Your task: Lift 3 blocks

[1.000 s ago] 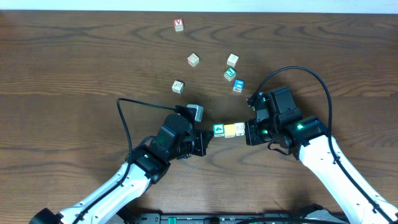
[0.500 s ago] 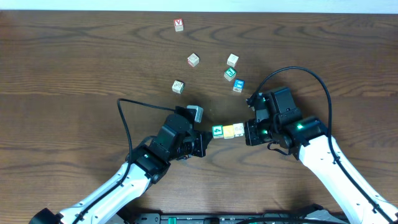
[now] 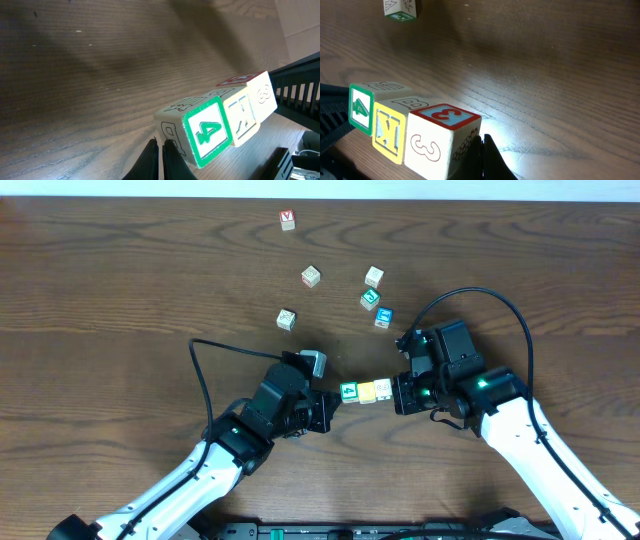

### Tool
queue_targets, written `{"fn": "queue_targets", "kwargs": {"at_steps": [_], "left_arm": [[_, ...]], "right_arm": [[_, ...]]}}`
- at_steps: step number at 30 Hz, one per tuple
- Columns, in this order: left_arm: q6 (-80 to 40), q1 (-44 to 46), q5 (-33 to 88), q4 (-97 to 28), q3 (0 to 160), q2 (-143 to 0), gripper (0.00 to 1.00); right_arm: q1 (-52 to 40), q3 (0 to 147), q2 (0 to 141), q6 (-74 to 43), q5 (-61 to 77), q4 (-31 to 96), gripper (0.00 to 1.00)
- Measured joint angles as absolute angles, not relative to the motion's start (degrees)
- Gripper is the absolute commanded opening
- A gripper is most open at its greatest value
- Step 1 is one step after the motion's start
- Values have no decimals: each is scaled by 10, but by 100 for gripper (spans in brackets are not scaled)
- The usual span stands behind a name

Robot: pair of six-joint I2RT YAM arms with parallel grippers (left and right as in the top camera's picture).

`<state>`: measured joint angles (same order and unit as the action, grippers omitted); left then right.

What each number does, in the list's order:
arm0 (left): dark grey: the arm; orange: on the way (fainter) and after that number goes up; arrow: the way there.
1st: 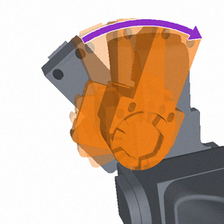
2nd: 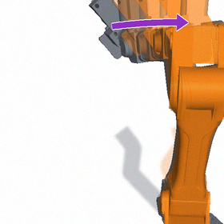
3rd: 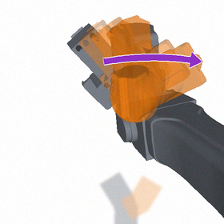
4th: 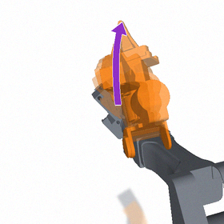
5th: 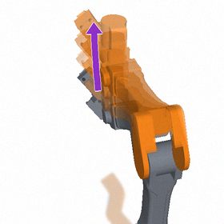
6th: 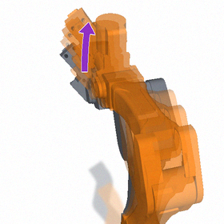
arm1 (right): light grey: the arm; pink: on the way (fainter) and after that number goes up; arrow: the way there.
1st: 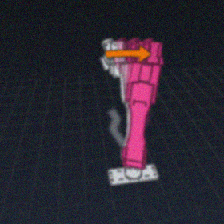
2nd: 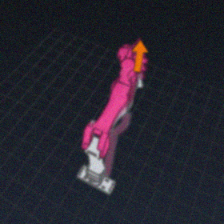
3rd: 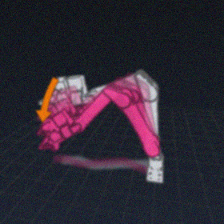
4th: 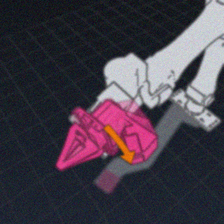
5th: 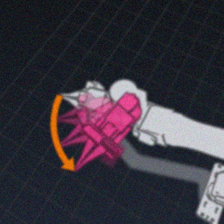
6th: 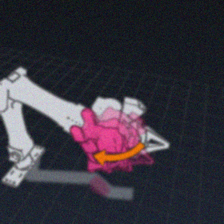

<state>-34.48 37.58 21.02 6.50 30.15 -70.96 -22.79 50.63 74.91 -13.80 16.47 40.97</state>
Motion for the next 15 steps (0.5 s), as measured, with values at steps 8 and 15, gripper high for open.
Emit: {"fn": "queue_targets", "kwargs": {"at_steps": [8, 15], "left_arm": [[-345, 376, 209, 62, 302, -710, 7], [-345, 376, 206, 47, 302, -710, 7]], "right_arm": [[-234, 507, 749, -138, 159, 413, 1], [-254, 507, 749, -141, 139, 414, 1]]}}
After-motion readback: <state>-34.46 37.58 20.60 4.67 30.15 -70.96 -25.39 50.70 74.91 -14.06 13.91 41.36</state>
